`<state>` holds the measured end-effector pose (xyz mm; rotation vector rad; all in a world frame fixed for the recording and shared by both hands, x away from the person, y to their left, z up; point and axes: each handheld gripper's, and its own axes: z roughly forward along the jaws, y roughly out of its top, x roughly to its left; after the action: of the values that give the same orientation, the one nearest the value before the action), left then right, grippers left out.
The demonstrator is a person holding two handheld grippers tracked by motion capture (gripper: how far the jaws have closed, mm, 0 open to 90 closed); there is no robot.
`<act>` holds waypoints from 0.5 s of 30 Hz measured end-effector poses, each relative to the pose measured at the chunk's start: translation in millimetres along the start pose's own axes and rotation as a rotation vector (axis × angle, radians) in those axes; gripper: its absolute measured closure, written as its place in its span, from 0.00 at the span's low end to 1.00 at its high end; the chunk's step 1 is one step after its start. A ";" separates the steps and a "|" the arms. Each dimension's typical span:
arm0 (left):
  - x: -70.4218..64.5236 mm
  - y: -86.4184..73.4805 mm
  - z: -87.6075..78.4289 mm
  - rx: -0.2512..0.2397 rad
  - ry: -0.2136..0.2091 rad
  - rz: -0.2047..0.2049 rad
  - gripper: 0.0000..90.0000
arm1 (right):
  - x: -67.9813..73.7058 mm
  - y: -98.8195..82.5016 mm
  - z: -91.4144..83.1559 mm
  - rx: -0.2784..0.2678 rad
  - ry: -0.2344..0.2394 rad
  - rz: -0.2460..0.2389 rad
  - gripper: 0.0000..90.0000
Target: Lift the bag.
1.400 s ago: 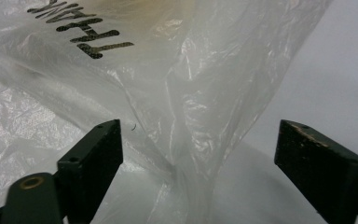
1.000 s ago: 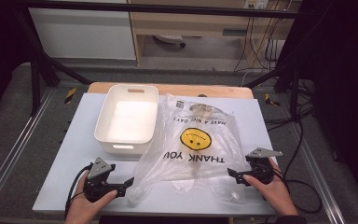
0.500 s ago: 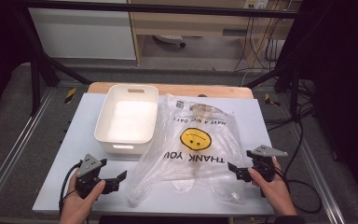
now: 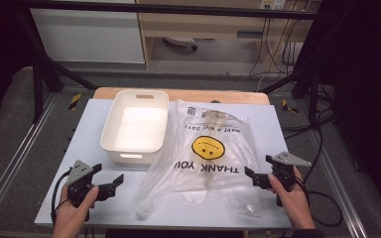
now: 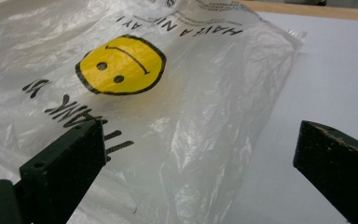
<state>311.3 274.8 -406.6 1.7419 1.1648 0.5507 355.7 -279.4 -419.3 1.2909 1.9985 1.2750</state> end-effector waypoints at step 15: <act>46.8 3.5 -21.5 -0.074 0.079 -0.098 0.11 | -9.3 1.2 -9.3 -0.069 -0.029 0.048 0.03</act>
<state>317.4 325.6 -399.5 1.6037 1.2624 0.5994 353.7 -291.7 -414.9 1.3244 1.8974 1.3285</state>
